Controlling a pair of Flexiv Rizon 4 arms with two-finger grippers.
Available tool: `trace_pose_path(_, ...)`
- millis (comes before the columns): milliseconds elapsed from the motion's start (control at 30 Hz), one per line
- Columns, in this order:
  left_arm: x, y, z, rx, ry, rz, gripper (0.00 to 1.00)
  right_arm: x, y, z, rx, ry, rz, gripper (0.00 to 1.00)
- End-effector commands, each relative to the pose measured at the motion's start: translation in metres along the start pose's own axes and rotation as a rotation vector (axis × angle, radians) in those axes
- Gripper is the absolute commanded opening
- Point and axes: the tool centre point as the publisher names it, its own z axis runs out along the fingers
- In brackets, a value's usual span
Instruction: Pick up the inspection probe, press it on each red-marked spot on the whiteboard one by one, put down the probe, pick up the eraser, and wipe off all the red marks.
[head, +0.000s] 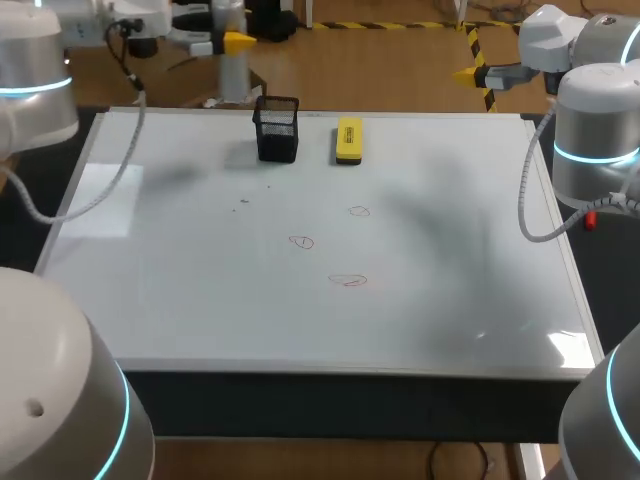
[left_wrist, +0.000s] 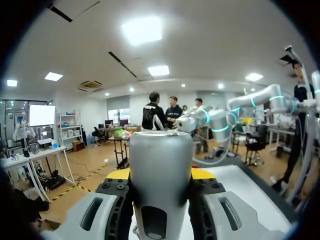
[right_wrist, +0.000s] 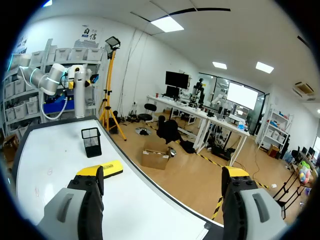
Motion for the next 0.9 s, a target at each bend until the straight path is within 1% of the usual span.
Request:
trace_pose_path(33, 0.020, 0.000, -0.027, 0.009, -0.132, 0.006, 0.00, 0.000, 0.000, 0.000, 0.001, 0.001, 0.000, 1.00)
trace_pose_path(133, 0.025, 0.004, -0.044, 0.030, -0.158, 0.004, 0.00, 0.000, 0.000, 0.000, 0.001, 0.001, 0.000, 1.00)
trace_pose_path(333, 0.033, 0.018, -0.069, 0.042, -0.203, -0.001, 0.00, 0.000, 0.000, 0.000, 0.001, 0.001, 0.000, 1.00)
trace_pose_path(400, 0.035, 0.023, -0.078, 0.074, -0.215, -0.012, 0.00, 0.000, 0.000, 0.000, 0.001, 0.001, 0.000, 1.00)
trace_pose_path(600, 0.038, 0.041, -0.096, 0.061, -0.263, -0.037, 0.00, 0.000, 0.000, 0.000, 0.001, 0.001, 0.000, 1.00)
trace_pose_path(667, 0.037, 0.050, -0.103, 0.055, -0.271, -0.042, 0.00, 0.000, 0.000, 0.000, 0.001, 0.001, 0.000, 1.00)
trace_pose_path(900, 0.037, 0.062, -0.116, 0.039, -0.301, -0.064, 0.00, 0.000, 0.000, 0.000, 0.001, 0.001, 0.000, 1.00)
